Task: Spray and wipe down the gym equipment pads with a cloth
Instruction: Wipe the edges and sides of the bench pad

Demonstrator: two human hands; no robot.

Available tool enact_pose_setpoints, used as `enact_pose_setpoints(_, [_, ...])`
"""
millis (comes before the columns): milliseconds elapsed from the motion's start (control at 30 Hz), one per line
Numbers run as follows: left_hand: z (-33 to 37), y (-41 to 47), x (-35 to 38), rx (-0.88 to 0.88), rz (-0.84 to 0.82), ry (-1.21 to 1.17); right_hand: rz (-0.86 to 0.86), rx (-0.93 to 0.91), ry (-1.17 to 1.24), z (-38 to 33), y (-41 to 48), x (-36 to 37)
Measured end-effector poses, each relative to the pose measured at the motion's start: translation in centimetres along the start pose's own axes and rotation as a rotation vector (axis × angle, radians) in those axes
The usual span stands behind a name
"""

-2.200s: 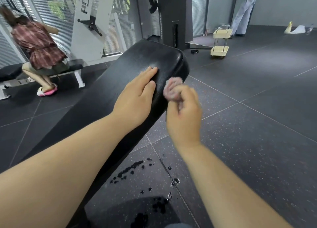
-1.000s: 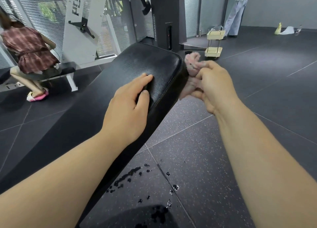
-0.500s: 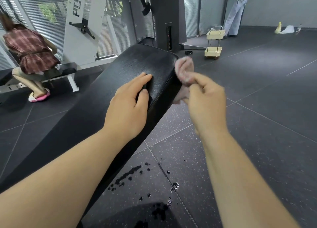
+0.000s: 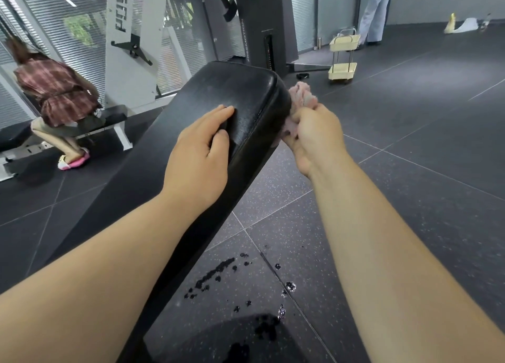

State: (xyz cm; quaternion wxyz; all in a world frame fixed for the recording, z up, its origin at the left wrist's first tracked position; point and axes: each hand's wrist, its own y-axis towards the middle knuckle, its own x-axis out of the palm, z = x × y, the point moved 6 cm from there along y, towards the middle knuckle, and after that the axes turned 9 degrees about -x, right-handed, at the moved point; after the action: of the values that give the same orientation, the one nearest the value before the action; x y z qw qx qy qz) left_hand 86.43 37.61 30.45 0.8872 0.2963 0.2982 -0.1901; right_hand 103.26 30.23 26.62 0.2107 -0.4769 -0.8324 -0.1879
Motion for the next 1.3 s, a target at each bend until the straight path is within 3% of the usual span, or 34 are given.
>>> enact_pose_setpoints(133, [-0.3,-0.1,-0.2,-0.033,0.013,-0.090,0.090,-0.178,-0.182,-0.4,-3.1,-1.3])
enact_pose_setpoints(267, [-0.7,-0.1,-0.2,-0.074,-0.015,-0.168,-0.029,-0.304,-0.372,0.7,-7.6,-2.0])
enact_pose_setpoints(400, [-1.2,-1.2,-0.4,-0.003,-0.155,-0.048,0.096,-0.463,-0.498,-2.3,-5.8,-2.3])
enact_pose_setpoints(567, [-3.2,-3.7,-1.2,0.051,-0.197,-0.028,0.078,-0.590,-0.530,-2.2,-6.0,1.0])
enact_pose_setpoints(700, [-3.4,-3.7,-1.2,0.009,-0.173,-0.146,0.061,-0.597,-0.453,3.2,-11.2,1.2])
enact_pose_setpoints(833, [-3.7,-4.0,-1.7,0.010,-0.195,-0.182,-0.174,-0.591,-0.519,5.3,-14.6,1.0])
enact_pose_setpoints(900, [-3.8,-4.4,-2.0,0.034,-0.207,-0.109,-0.122,-0.556,-0.447,3.3,-12.3,-0.8])
enact_pose_setpoints(1000, [-4.6,-5.4,-2.2,0.080,-0.181,-0.017,0.132,-0.560,-0.463,-0.3,-7.4,-2.1])
enact_pose_setpoints(1200, [-6.0,-6.0,-2.7,0.077,-0.148,-0.108,0.091,-0.635,-0.505,3.9,-11.3,1.3])
enact_pose_setpoints(1300, [-6.5,-6.0,-2.8,0.094,-0.146,-0.148,-0.070,-0.601,-0.551,8.0,-15.2,1.6])
